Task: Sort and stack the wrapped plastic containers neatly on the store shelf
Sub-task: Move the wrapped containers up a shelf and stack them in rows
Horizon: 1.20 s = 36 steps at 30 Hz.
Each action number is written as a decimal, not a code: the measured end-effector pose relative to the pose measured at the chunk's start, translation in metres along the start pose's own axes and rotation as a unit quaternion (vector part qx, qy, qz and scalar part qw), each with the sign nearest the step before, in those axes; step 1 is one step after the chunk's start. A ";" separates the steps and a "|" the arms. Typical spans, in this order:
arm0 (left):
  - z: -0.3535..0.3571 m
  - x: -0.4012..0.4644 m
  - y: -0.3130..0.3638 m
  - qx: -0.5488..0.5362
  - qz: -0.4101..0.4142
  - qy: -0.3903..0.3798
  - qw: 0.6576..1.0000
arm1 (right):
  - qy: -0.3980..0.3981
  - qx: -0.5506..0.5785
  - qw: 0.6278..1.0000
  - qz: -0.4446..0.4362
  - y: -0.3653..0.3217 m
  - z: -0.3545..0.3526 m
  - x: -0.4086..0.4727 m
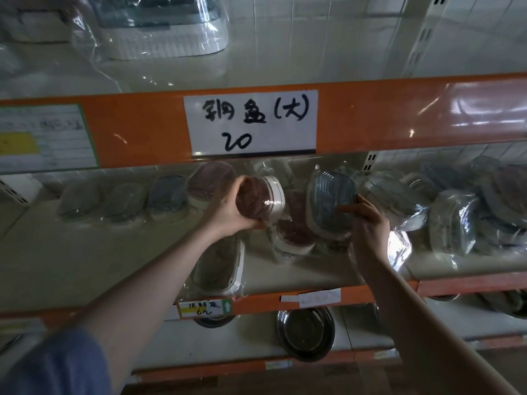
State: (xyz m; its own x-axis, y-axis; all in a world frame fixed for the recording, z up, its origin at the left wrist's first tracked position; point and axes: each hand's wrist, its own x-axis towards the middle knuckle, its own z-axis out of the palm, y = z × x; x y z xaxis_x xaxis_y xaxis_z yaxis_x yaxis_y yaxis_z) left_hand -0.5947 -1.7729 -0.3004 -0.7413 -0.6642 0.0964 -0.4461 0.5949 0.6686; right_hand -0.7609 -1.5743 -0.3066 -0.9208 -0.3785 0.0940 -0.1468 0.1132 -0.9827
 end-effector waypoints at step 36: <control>-0.017 -0.048 0.074 0.265 -0.055 0.149 0.951 | 0.013 -0.168 0.986 0.007 -0.028 0.015 -0.061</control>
State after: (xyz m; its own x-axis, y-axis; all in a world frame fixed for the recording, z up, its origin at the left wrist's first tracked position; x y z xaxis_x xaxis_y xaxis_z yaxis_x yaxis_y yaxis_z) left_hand -0.5830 -1.7048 -0.2429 -0.5346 -0.7881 0.3050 -0.7620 0.6057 0.2293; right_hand -0.6950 -1.5684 -0.2874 -0.9315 -0.3524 0.0896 -0.2423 0.4180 -0.8755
